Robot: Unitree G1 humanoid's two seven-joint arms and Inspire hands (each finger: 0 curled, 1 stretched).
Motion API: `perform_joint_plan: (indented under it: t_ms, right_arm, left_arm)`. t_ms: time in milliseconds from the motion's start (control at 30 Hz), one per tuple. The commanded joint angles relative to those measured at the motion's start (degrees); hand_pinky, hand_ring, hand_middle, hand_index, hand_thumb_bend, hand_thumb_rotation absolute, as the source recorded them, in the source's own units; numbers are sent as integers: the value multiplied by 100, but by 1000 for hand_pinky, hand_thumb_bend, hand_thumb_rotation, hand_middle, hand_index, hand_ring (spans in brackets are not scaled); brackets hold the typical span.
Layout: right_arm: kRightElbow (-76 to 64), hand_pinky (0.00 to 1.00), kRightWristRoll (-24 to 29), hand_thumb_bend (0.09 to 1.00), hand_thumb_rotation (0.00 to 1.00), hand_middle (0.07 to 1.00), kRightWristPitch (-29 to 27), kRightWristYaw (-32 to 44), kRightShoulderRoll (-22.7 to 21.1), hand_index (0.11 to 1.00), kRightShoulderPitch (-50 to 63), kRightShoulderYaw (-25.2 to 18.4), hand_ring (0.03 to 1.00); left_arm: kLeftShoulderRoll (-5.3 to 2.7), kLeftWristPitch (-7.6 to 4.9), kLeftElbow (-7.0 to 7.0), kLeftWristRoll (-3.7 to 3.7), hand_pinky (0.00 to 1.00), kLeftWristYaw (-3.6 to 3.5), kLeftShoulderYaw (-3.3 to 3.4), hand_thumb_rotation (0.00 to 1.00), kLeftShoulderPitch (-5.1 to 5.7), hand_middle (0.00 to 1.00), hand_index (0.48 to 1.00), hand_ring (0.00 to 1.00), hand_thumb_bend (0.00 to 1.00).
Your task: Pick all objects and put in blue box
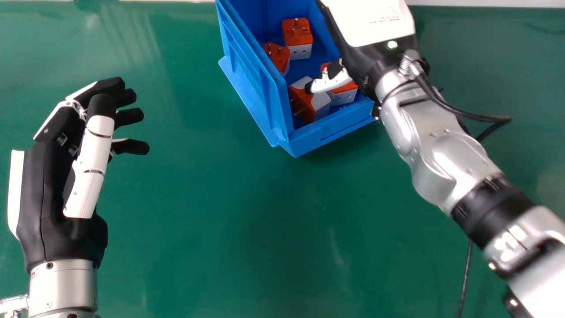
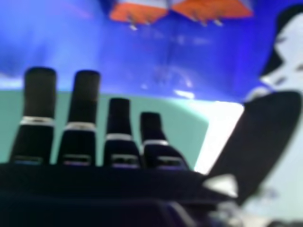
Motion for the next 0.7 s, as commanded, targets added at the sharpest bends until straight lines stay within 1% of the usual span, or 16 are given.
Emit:
perform_joint_plan:
  t_ms: [0, 67, 133, 167, 200, 233, 267, 300, 400, 433, 467, 500, 533, 567, 600, 667]
  right_arm:
    - [-982, 482, -182, 651, 269, 831, -6, -40, -318, 851, 425, -310, 662]
    - [-1564, 509, -297, 606, 247, 822, 14, -53, -467, 843, 836, -460, 679]
    - [-2102, 517, -424, 579, 247, 817, 79, -88, -559, 841, 1336, -617, 684]
    - [-2332, 525, -440, 548, 256, 814, 64, -183, -571, 840, 1609, -713, 690]
    - [-2560, 525, -372, 548, 256, 814, 16, -271, -549, 840, 1898, -834, 690]
    - [-2742, 531, -269, 518, 267, 812, -82, -393, -504, 838, 2161, -959, 696]
    - [-2923, 531, -110, 518, 267, 812, -240, -560, -441, 838, 2451, -1095, 696]
    - [-3140, 540, 112, 486, 280, 811, -414, -698, -345, 836, 2793, -1241, 704]
    - [-3808, 546, 609, 460, 286, 804, -838, -967, -99, 829, 3820, -1543, 708]
    - [-3984, 556, 705, 431, 302, 805, -1015, -1083, -50, 827, 4145, -1604, 719]
    - [-4099, 556, 804, 431, 302, 805, -1221, -1182, -11, 827, 4412, -1663, 719]
    - [-4204, 566, 924, 400, 323, 810, -1427, -1262, 39, 828, 4676, -1719, 730]
    - [-4300, 566, 1109, 400, 323, 810, -1616, -1335, 141, 828, 4962, -1769, 730]
    - [-4367, 566, 1352, 400, 323, 810, -1848, -1395, 251, 828, 5250, -1813, 730]
    - [-4389, 576, 1664, 372, 351, 816, -2125, -1430, 368, 830, 5520, -1850, 740]
    - [-4293, 576, 2521, 372, 351, 816, -2765, -1392, 675, 830, 5995, -1876, 740]
  left_arm:
    - [24, -11, -163, -14, 491, 0, -2, 611, 35, 721, 684, 686, 625]
    - [29, -13, -167, 20, 495, 4, -20, 609, 44, 723, 685, 690, 624]
    - [43, -42, -151, 82, 497, -5, -49, 609, 51, 725, 687, 692, 623]
    - [47, -60, -145, 89, 501, -25, -64, 613, 61, 730, 691, 697, 620]
    - [41, -89, -123, 66, 501, -49, -69, 613, 61, 730, 691, 697, 620]
    - [33, -113, -106, 47, 505, -64, -75, 617, 65, 734, 695, 701, 623]
    - [24, -135, -104, 48, 505, -74, -86, 617, 83, 734, 695, 701, 623]
    - [19, -132, -111, 51, 515, -81, -97, 620, 103, 741, 701, 710, 624]
    - [23, -125, -108, 60, 528, -97, -117, 625, 137, 749, 708, 718, 626]
    - [26, -137, -99, 54, 553, -106, -117, 632, 155, 760, 720, 732, 619]
    - [29, -139, -96, 49, 553, -111, -117, 632, 168, 760, 720, 732, 619]
    - [17, -124, -105, 37, 574, -105, -118, 639, 190, 768, 731, 741, 602]
    - [-2, -86, -111, 16, 574, -89, -116, 639, 200, 768, 731, 741, 602]
    - [-21, -48, -122, 11, 574, -67, -120, 639, 219, 768, 731, 741, 602]
    - [-45, -23, -131, 12, 606, -42, -131, 647, 235, 780, 746, 757, 576]
    - [-65, -41, -96, 7, 606, -39, -147, 647, 253, 780, 746, 757, 576]
